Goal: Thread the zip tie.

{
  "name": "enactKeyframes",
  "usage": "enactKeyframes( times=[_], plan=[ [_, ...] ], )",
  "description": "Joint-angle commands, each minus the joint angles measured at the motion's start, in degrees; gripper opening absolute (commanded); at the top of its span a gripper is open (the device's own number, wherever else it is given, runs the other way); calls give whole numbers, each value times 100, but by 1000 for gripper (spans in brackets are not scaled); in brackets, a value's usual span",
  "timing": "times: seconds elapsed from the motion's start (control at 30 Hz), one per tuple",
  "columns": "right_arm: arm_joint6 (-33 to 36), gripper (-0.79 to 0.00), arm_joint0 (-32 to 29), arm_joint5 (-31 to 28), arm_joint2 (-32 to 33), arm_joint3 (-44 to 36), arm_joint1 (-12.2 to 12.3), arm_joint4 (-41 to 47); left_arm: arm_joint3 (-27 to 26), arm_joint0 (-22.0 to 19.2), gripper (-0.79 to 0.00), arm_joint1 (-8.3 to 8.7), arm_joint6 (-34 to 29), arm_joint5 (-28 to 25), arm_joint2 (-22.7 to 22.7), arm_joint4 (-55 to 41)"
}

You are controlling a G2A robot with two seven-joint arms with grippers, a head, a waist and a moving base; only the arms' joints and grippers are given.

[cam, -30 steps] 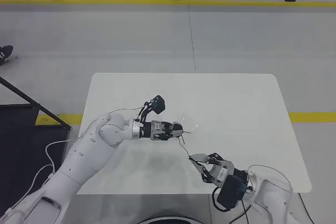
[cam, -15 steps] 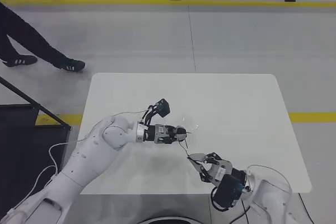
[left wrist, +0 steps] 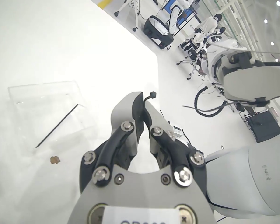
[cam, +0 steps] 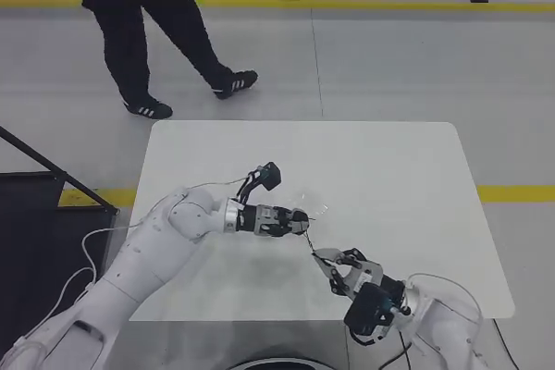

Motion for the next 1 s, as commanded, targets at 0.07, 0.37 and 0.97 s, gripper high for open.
enactKeyframes(
  times=[0.07, 0.37, 0.97],
  plan=[
    [158, -785, 23, 179, -46, 17, 1, 18, 22, -29, -785, -9, -51, -8, 25, -37],
    [361, -785, 119, 209, -130, 31, 24, 86, 40, -48, -785, -11, -119, -21, 40, -65],
    [531, -785, 236, 230, -222, 68, 76, 191, 45, -48, -785, -10, -147, -28, 48, -72]
  ],
)
